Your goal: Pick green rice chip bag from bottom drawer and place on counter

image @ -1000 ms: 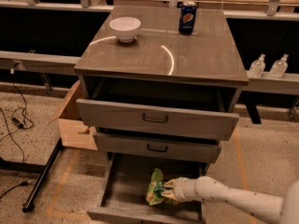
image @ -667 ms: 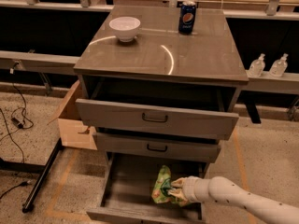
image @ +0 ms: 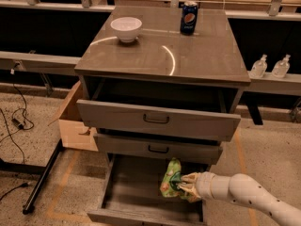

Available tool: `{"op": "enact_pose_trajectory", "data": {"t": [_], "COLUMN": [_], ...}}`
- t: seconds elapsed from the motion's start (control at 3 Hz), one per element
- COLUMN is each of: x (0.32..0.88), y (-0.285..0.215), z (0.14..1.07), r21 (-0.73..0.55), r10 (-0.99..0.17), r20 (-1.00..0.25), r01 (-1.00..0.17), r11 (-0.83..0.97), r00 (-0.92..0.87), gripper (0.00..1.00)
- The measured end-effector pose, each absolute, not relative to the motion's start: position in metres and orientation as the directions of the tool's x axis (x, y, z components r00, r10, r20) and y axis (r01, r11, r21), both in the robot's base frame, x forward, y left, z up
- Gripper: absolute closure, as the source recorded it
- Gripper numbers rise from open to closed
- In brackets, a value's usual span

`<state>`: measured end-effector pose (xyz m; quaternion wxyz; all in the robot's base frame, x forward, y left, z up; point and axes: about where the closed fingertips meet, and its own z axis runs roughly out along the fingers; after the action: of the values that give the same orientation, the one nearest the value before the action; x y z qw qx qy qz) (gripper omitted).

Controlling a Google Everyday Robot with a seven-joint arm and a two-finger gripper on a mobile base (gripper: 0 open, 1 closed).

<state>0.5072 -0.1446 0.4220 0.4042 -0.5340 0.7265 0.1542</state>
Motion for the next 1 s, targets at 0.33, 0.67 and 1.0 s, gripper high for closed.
{"op": "enact_pose_trajectory", "data": {"t": [0.33, 0.67, 1.0], "x": [0.505, 0.498, 0.488], "y": [-0.152, -0.17, -0.194], "z": [0.443, 0.494, 0.555], "r21": [-0.205, -0.217, -0.219], "r10": [-0.619, -0.562, -0.492], "r20": [-0.781, -0.825, -0.87], "r01": [-0.899, -0.89, -0.88], "r11": [0.387, 0.401, 0.422], "r00": [-0.088, -0.053, -0.02], "gripper": [1.0, 1.0, 1.0]}}
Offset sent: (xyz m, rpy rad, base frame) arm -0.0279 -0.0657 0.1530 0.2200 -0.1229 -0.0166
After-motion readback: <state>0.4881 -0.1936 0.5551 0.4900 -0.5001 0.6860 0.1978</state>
